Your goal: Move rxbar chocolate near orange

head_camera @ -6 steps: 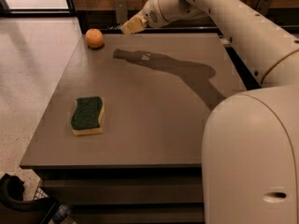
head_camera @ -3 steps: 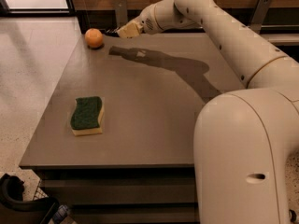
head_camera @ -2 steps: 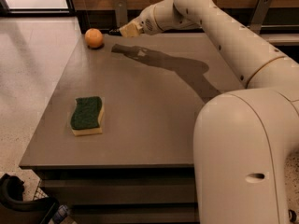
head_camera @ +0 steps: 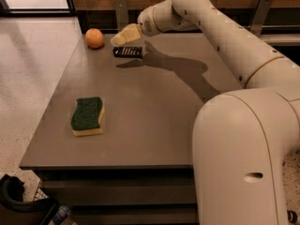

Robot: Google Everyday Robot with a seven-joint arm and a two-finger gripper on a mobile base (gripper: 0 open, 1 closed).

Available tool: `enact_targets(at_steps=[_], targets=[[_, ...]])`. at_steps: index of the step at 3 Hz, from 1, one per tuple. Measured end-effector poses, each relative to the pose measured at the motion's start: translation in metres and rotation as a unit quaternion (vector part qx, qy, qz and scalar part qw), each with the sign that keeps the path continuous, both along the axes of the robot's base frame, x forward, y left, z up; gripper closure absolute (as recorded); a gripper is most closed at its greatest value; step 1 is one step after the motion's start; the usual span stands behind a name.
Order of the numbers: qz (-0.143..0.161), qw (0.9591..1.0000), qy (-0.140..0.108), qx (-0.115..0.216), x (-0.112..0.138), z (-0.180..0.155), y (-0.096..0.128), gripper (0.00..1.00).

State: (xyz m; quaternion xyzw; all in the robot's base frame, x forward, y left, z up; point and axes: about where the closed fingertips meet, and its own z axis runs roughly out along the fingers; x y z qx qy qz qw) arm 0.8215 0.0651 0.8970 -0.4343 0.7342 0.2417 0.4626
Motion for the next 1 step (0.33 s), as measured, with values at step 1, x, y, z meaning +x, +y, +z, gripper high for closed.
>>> enact_targets(at_steps=[1], targets=[[0.000,1.0000,0.000,0.000,0.0000,0.0000,0.0000,0.00]])
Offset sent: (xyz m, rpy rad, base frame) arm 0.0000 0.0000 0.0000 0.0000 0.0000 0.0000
